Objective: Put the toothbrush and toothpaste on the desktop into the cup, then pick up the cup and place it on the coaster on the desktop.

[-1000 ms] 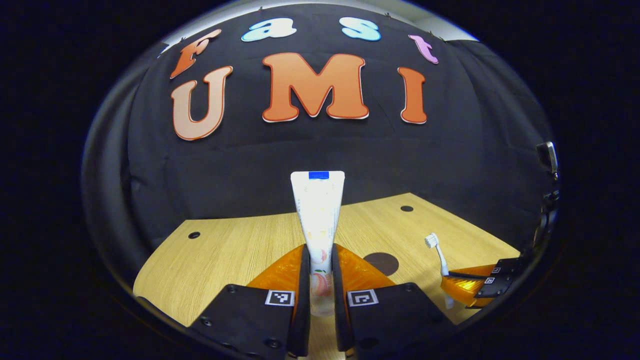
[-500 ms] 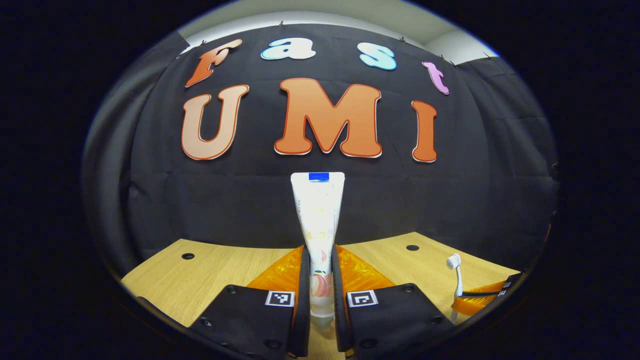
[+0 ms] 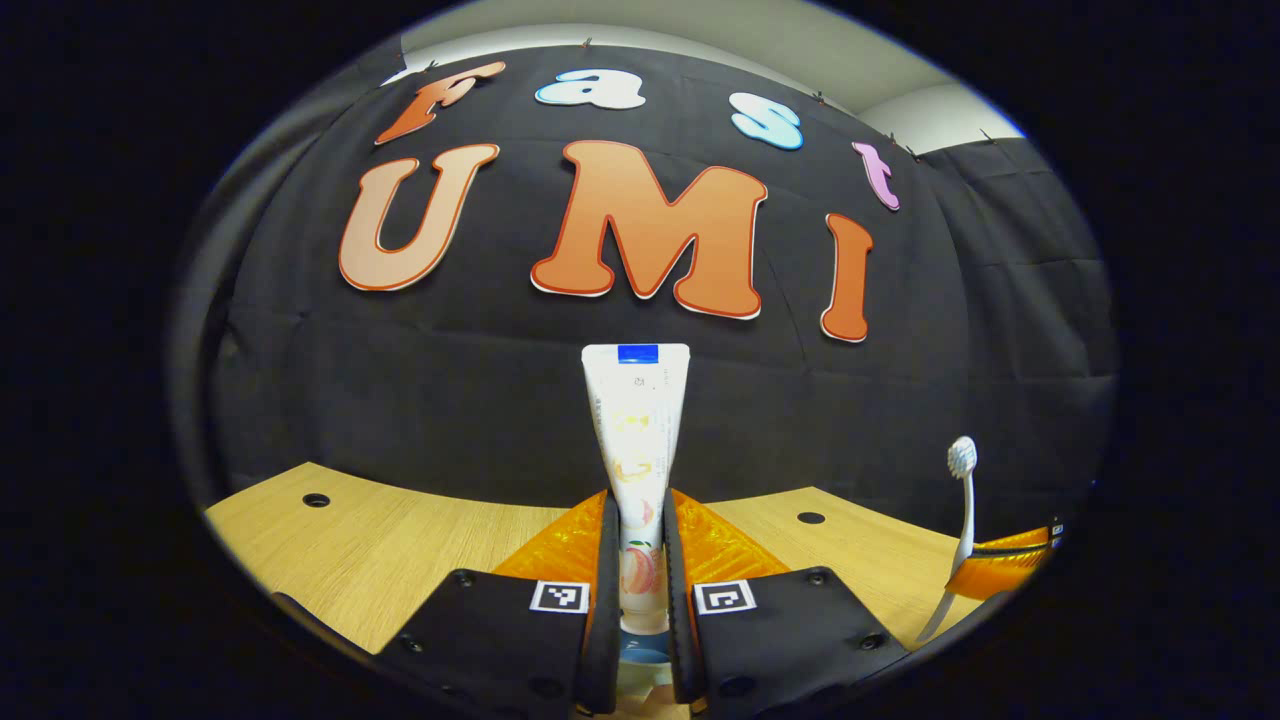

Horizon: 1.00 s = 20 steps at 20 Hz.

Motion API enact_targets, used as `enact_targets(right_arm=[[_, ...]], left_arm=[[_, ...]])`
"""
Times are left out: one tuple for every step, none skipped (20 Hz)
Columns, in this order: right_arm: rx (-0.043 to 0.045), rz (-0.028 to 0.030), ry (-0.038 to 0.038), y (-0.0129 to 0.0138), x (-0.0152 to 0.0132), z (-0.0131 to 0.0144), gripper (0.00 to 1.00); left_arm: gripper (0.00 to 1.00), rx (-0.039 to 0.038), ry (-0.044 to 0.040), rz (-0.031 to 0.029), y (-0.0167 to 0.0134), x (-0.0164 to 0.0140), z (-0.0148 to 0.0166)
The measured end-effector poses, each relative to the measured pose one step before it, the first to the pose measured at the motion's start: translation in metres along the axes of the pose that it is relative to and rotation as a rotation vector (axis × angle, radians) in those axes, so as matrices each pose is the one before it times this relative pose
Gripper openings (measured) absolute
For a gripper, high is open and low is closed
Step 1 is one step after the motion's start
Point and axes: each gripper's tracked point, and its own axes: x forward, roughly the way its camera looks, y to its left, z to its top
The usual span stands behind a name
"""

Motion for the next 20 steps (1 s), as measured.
enact_targets(right_arm=[[0.00415,0.00498,-0.01484,0.00123,0.00371,0.00381,0.04],[0.00300,0.01011,-0.01008,0.00236,0.00338,0.00296,0.04],[0.00202,0.00705,-0.01274,0.00136,0.00348,0.00290,0.04],[-0.00219,0.00635,-0.01254,0.00140,0.00293,0.00285,0.04],[-0.00338,0.00438,-0.01474,0.00127,0.00475,0.00343,0.04],[-0.00090,0.00300,-0.01235,0.00129,0.00486,0.00346,0.04],[0.00363,0.00736,-0.01050,0.00251,0.00390,0.00329,0.04],[0.00631,0.00479,-0.00751,0.00149,0.00361,0.00161,0.04],[0.00722,0.01233,-0.00951,0.00258,0.00319,0.00142,0.04],[0.00230,0.02215,-0.00522,0.00447,0.00312,0.00025,0.04],[0.00730,0.01477,-0.00647,0.00284,0.00450,0.00099,0.04],[0.01290,0.00474,-0.00561,-0.00178,0.00438,0.00038,0.04],[0.02146,0.00450,-0.00514,-0.00104,0.00585,0.00135,0.04],[0.02230,-0.00173,-0.00603,-0.00113,0.00515,0.00077,0.04],[0.02207,0.00183,-0.00844,-0.00038,0.00509,0.00179,0.04],[0.01830,0.00357,-0.01243,-0.00054,0.00332,0.00129,0.04],[0.01386,0.00593,-0.01576,0.00020,0.00325,0.00157,0.04],[0.01215,0.00930,-0.01406,0.00126,0.00499,0.00151,0.04],[0.01538,0.01115,-0.01094,0.00179,0.00454,0.00021,0.04],[0.01292,0.00983,-0.01162,0.00165,0.00229,-0.00014,0.04]], left_arm=[[0.24,0.00058,0.00092,-0.00701,0.00010,0.00238,-0.00587],[0.24,-0.00363,0.00462,-0.00415,0.00087,0.00162,-0.00431],[0.24,-0.00719,0.00295,-0.00818,-0.00004,0.00252,-0.00537],[0.25,-0.00927,0.00404,-0.00244,0.00041,0.00106,-0.00382],[0.25,-0.00752,0.00267,-0.00757,-0.00038,0.00089,-0.00220],[0.24,-0.00446,0.00314,-0.00053,-0.00014,0.00065,-0.00222],[0.24,-0.00225,0.00493,-0.00665,-0.00030,0.00068,-0.00462],[0.25,0.00025,0.00508,-0.00380,0.00020,-0.00036,-0.00379],[0.25,0.00188,0.00311,-0.00212,-0.00041,0.00094,-0.00416],[0.24,0.00136,0.00258,-0.00342,-0.00002,-0.00041,-0.00193],[0.24,-0.00261,-0.00046,-0.00697,-0.00100,-0.00046,-0.00298],[0.25,-0.00009,0.00078,-0.01122,-0.00165,-0.00112,-0.00149],[0.25,0.00321,0.00515,-0.00034,-0.00054,-0.00062,-0.00435],[0.24,0.00318,0.00685,0.00297,0.00093,-0.00018,-0.00229],[0.25,0.00255,0.00552,-0.00096,-0.00014,-0.00169,-0.00148],[0.25,-0.00422,0.00374,-0.00177,-0.00002,-0.00335,-0.00100],[0.27,0.00074,0.00730,-0.00162,-0.00024,0.00269,-0.00329],[0.28,-0.00034,0.00684,0.00180,-0.00012,-0.00207,-0.00048],[0.28,-0.00393,0.00671,0.00038,0.00002,-0.00121,-0.00223],[0.29,-0.00530,0.00673,-0.00664,-0.00077,-0.00111,-0.00168]])
